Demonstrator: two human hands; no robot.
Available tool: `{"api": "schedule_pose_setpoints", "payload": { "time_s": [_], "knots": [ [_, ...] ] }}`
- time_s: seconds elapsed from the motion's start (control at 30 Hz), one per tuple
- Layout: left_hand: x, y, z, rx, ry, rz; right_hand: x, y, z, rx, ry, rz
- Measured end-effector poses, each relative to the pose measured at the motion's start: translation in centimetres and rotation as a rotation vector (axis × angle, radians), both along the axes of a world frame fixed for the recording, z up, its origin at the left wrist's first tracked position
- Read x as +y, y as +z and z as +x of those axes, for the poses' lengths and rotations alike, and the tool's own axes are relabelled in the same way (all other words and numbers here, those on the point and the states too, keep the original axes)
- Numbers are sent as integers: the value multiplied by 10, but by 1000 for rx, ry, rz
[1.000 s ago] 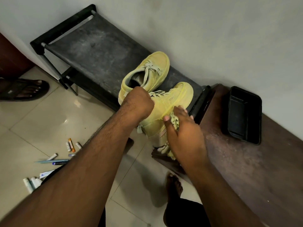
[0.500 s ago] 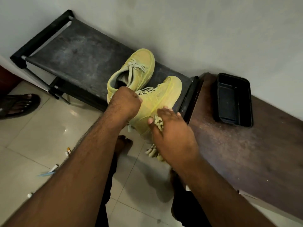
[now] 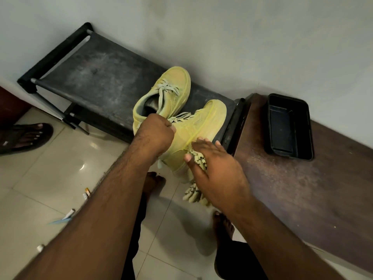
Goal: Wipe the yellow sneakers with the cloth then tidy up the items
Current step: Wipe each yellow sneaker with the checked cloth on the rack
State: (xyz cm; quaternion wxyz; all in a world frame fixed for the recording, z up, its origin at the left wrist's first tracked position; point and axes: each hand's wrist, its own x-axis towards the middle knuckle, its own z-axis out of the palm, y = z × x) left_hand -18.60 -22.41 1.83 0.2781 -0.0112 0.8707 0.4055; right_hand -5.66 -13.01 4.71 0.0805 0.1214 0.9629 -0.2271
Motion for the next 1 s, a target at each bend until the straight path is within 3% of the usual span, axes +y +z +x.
{"api": "schedule_pose_setpoints", "payload": {
  "time_s": [0.17,0.33,0.37,0.43,0.53,0.6,0.67,0.73,0.83,0.87,1.0],
  "knots": [
    [6,1,3,-2,-4,-31,26,-18,-29,9,-217,62],
    [-9,3,-9,-78,18,62,3,12,8,79,-29,-233],
    [-14,3,-13,-119,8,80,1,19,17,135,-76,-304],
    [-24,2,-18,-202,-37,114,10,29,19,330,-383,-468],
    [-29,4,-17,-232,-132,121,51,35,13,689,-731,-406],
    [-30,6,-17,-236,-163,101,65,40,13,824,-796,-389],
    [-30,8,-18,-217,-174,74,65,34,18,801,-715,-439],
    [-30,9,-17,-175,-170,40,51,21,22,637,-475,-442],
    [-29,10,-16,-148,-132,25,31,-6,18,400,220,-60],
    [-29,10,-16,-149,-114,28,29,-14,15,346,344,37],
    [-26,11,-14,-171,-88,63,39,-26,5,162,264,318]
  ]
}}
